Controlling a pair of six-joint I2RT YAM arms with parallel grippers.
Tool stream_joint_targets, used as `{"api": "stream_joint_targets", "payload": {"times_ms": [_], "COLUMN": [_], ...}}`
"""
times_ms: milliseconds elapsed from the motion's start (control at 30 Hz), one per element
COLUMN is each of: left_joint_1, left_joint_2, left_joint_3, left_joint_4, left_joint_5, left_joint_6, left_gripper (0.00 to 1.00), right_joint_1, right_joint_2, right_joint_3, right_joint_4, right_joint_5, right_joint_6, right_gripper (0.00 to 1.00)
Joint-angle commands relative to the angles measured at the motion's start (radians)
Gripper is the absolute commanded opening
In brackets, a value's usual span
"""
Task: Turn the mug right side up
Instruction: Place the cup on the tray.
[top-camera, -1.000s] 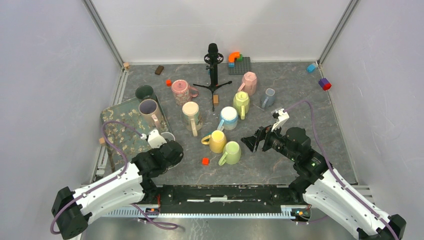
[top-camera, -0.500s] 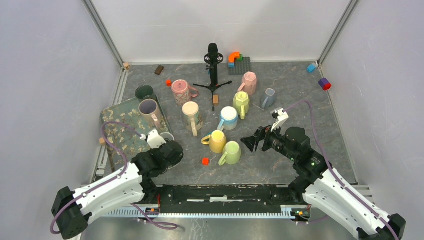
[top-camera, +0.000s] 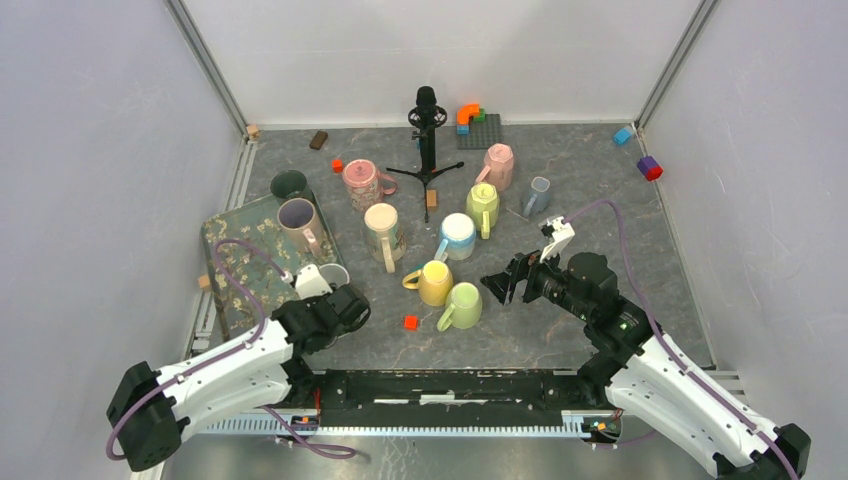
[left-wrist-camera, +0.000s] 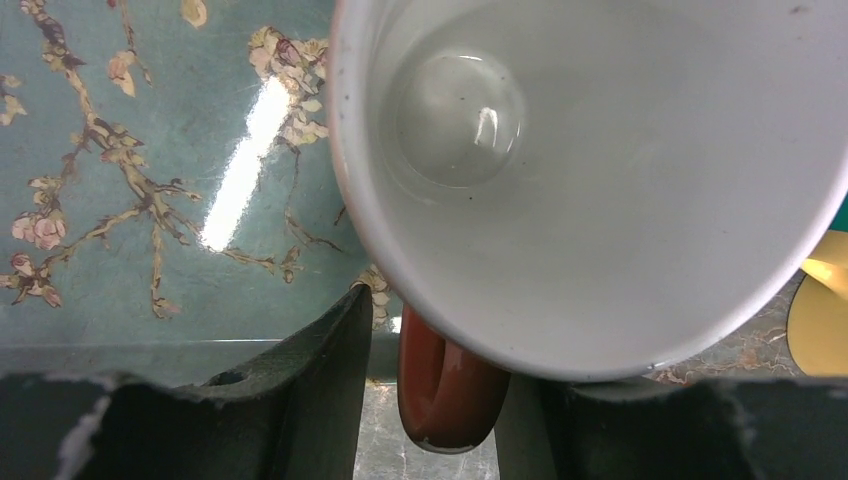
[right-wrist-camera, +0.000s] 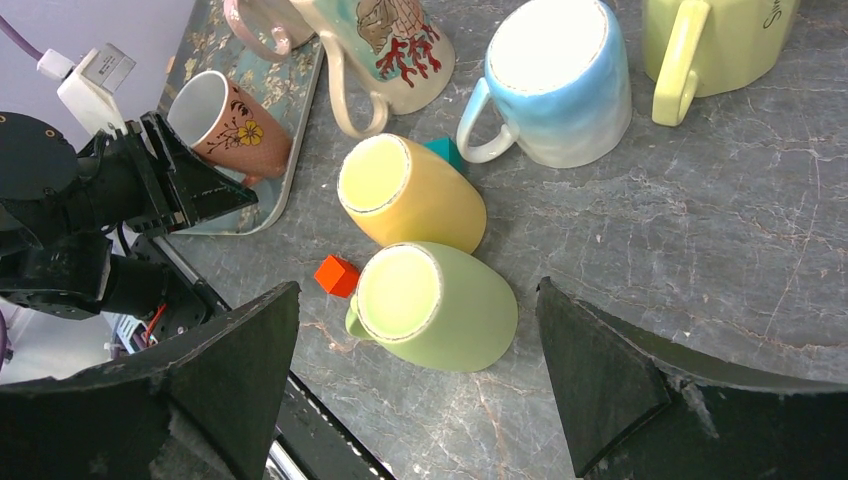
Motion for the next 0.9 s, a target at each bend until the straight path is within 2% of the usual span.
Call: {"api": "stream_joint_targets", "payload": {"times_ms": [0,633,867], "left_joint_1": [0.017,0.174,0.187], "left_joint_2": [0.005,0.026,0.017], "left_joint_3": [0.047,0.095,0.132], "left_joint_4": [-0.009,0.055,0.052], "left_joint_5": [-0.04,-0.002,0.055], "left_joint_6": [-0.012,0.167,0.253], "left_gripper": [0.52,0.57,0.58], "right_joint_1": [0.003,0.003,0.003], "right_joint_2": [-0.001,0.01,0.017], "right_joint_3": [0.014,0.025,0.028], "right_joint_4": [0.027,0.015,-0.005], "right_joint_5": [-0.001,-0.003,0.005], "right_joint_6": [-0.024,-0.036,-0.037], "right_gripper": [0.93,0.93,0.93]}}
